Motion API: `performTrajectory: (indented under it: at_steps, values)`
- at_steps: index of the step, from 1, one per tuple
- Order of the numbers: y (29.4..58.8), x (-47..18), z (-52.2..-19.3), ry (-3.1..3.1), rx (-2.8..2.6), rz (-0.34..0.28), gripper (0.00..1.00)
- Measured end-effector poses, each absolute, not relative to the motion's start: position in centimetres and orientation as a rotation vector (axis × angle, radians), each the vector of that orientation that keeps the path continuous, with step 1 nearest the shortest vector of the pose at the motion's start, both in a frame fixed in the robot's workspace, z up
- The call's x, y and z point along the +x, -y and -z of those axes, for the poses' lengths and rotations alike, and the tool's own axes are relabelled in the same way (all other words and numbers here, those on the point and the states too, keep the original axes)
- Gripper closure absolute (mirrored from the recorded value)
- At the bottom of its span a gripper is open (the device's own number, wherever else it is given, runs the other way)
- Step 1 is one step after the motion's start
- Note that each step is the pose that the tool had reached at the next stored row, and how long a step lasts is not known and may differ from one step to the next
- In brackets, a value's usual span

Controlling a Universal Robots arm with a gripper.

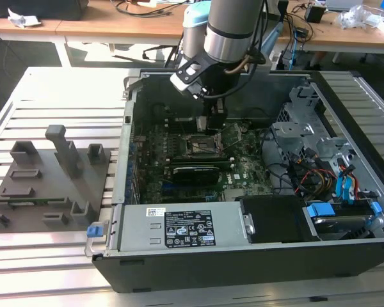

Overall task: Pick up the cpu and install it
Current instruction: 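Place the cpu into insertion slot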

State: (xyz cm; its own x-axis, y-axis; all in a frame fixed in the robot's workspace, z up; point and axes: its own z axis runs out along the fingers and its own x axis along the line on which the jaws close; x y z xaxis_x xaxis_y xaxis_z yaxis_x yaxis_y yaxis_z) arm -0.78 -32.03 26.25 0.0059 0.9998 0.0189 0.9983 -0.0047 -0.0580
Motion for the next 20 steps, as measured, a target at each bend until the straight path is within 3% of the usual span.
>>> performTrajectory:
  at_steps: [20]
  values:
    - [32.03,-0.78,-26.19,1.953,-2.388,-0.035,0.45]
